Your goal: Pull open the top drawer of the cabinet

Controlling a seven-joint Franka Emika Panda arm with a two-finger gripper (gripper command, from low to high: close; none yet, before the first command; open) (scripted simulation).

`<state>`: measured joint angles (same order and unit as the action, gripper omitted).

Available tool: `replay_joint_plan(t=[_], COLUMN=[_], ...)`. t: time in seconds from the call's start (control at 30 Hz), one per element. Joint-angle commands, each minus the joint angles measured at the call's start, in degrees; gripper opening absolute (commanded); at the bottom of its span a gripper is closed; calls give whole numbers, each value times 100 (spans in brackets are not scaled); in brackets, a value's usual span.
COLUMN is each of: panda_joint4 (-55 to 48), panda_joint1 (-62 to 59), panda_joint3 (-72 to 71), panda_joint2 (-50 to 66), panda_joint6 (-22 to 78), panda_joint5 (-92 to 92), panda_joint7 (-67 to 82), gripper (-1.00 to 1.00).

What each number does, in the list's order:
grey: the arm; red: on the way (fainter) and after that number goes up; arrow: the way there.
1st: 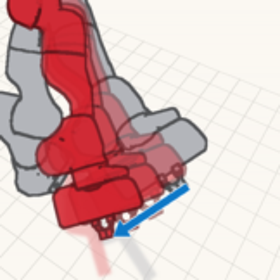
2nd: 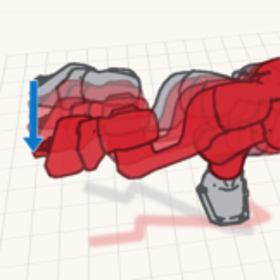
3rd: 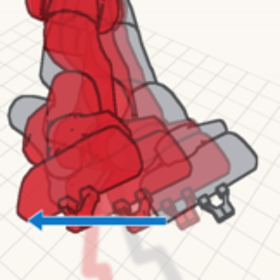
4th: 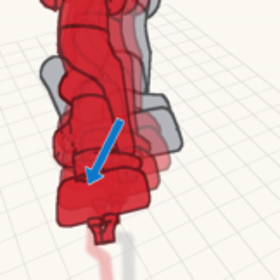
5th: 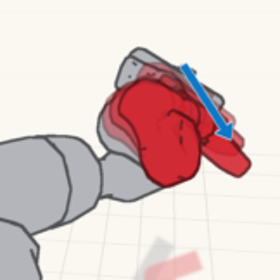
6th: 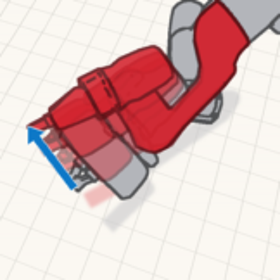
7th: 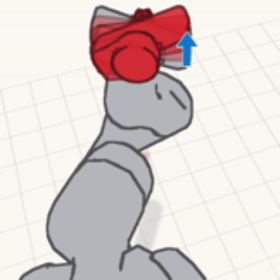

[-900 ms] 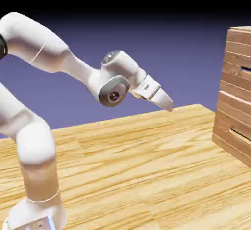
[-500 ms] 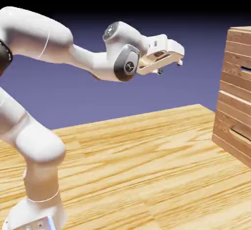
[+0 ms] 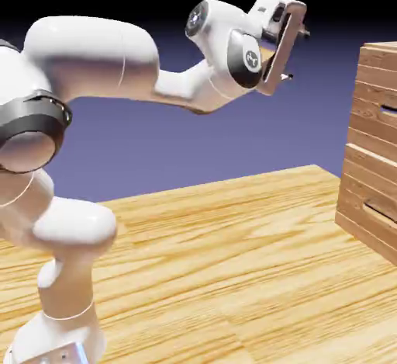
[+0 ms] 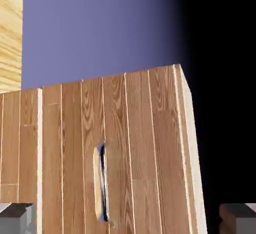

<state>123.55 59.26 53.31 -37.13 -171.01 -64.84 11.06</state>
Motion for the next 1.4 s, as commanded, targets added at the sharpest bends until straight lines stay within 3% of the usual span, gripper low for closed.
replay_joint_plan(t=[0.0,1.37], panda_joint4=[-133,-5578], panda_joint1=[208,8722], panda_joint3=[189,7938], panda_joint2=[-16,-665], panda_joint6=[11,446], panda_joint5=[-230,-9656], panda_joint7=[190,7970], gripper=[100,100])
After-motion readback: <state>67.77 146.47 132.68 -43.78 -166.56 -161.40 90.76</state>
